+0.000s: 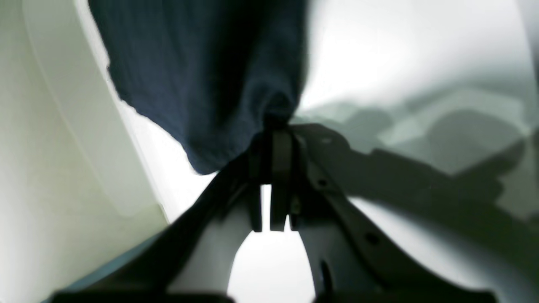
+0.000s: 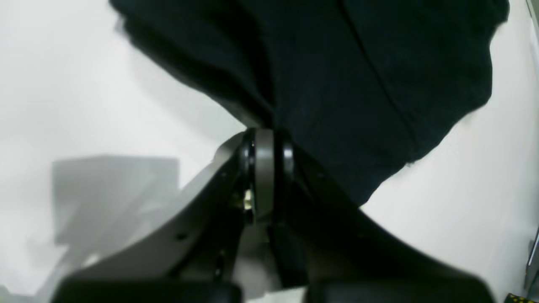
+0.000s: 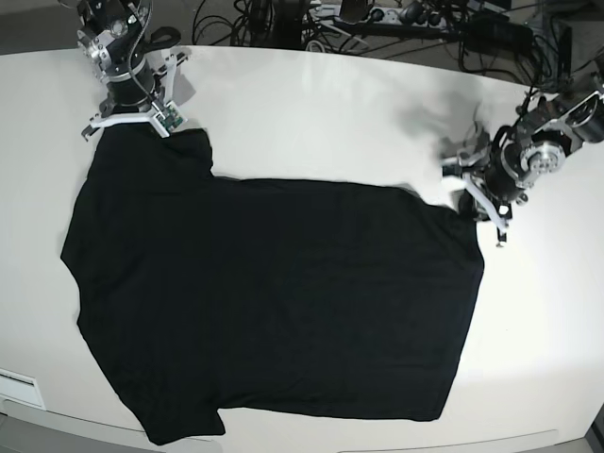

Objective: Fold the T-shirt properly
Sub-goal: 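Pull the grasped shoulder corners with both grippers to straighten the shirt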

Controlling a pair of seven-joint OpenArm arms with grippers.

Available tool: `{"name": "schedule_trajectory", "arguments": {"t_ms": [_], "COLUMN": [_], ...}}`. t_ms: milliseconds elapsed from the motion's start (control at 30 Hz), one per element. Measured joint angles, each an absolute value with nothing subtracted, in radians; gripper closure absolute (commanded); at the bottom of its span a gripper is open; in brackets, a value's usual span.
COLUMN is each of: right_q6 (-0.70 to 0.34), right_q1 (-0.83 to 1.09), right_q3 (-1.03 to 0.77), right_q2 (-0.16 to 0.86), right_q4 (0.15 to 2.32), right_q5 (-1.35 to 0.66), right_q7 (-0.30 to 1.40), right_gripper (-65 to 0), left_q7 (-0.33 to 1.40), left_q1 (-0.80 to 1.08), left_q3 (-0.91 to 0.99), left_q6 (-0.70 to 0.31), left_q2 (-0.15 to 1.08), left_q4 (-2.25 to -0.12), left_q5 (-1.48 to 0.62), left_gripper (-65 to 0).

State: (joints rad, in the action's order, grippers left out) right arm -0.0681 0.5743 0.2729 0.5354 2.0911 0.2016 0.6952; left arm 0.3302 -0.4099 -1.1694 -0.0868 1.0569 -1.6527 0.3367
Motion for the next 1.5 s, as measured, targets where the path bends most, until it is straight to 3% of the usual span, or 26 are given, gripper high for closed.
{"name": "schedule_trajectory", "arguments": {"t_ms": [300,833,1000,1367,1500], "right_q6": [0.02,0.088,0.124,0.159,0.219], "right_q1": [0.81,1.194,1.232,1.219,1.092], "right_q3": [0.239,0.154,0.154,0.154,0.154], "right_q2": [0.603,0.615,0.615,0.614,0.614], "right_q4": [2.247,2.337,2.337,2.337,2.337], "right_q5": [0.346,0.403,0.437,0.508,0.588], "right_q7": [0.752,0.768,0.78,0.733,0.725], "right_gripper": [0.0,0.0,0.0,0.0,0.0], "left_q7": [0.43,0.707,0.733,0.762,0.767], "left_q1": [-0.251,0.138,0.249,0.252,0.251], "left_q3": [-1.171,-1.169,-1.17,-1.125,-0.977], "left_q6": [-0.031,0.072,0.073,0.094,0.187], "left_q2": [1.25,1.419,1.422,1.412,1.362], "left_q4": [-1.991,-2.223,-2.239,-2.239,-2.239], "left_q5": [0.449,0.697,0.78,0.878,0.891], "left_gripper": [0.0,0.0,0.0,0.0,0.0]}}
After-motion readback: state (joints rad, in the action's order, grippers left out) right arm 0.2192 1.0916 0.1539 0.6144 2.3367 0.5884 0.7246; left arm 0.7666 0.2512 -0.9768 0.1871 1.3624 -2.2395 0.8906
